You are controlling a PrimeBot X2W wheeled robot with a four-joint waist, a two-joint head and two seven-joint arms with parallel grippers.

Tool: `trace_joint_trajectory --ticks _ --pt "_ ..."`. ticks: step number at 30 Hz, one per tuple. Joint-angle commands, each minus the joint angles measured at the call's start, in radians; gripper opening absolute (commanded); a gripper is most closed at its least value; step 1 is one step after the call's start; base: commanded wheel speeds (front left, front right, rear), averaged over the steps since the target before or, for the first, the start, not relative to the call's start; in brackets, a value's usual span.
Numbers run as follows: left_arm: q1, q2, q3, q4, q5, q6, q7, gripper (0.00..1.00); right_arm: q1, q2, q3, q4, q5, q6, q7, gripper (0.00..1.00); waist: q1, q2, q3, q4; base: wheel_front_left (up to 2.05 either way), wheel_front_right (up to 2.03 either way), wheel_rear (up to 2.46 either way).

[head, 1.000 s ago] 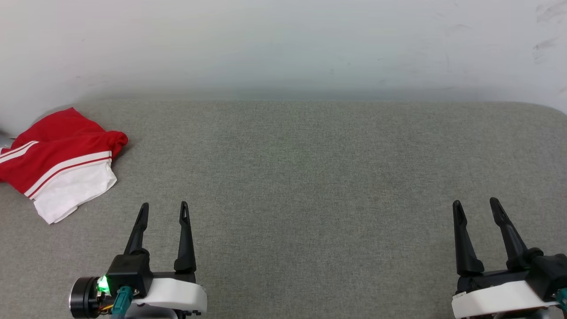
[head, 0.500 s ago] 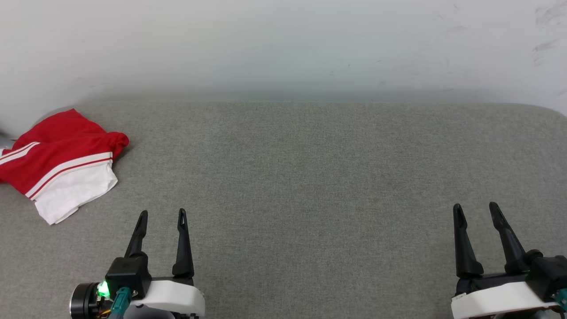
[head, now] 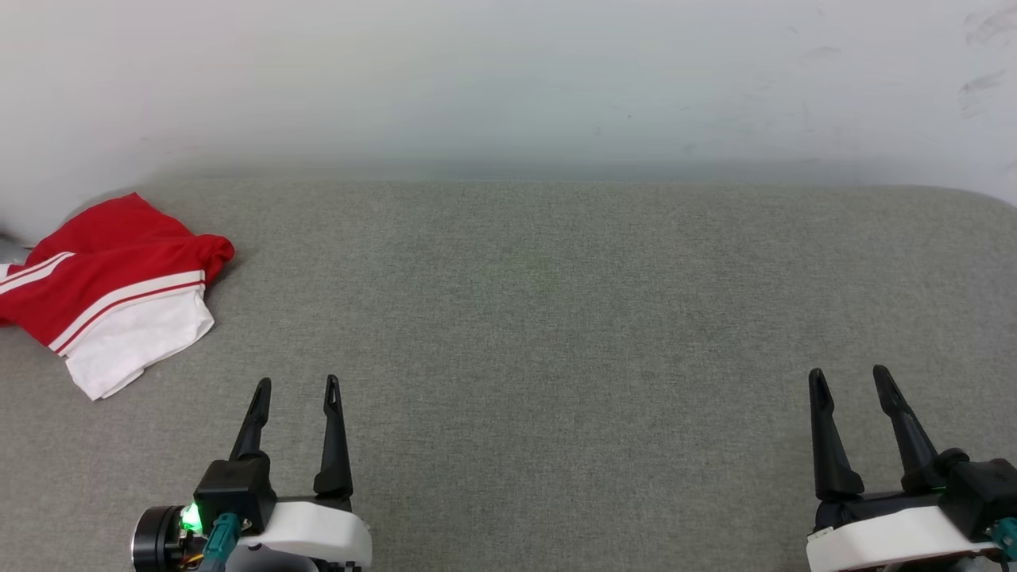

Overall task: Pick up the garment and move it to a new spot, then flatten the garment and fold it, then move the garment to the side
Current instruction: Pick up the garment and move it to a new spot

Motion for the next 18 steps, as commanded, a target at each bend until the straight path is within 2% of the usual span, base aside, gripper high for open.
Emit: trace_joint_trajectory --ticks 1,8,18 --pt "-0.01 -0.002 0.0 -0.002 0.003 0.003 -0.003 1.0 0.002 0.002 0.0 0.001 0.004 -0.001 -0.003 1.0 0.0 0.0 0.001 0.004 0.0 0.0 0.0" --pt "-0.018 -0.002 0.004 -0.005 0.009 0.006 -0.003 1.0 0.002 0.002 0.007 -0.001 -0.003 -0.001 -0.003 1.0 0.0 0.0 0.005 0.045 0.0 0.0 0.0" --pt "-0.029 -0.002 0.016 -0.01 -0.001 0.012 -0.003 1.0 0.0 0.002 0.02 -0.007 -0.019 -0.001 -0.003 1.0 0.0 0.0 0.016 0.147 0.0 0.0 0.0"
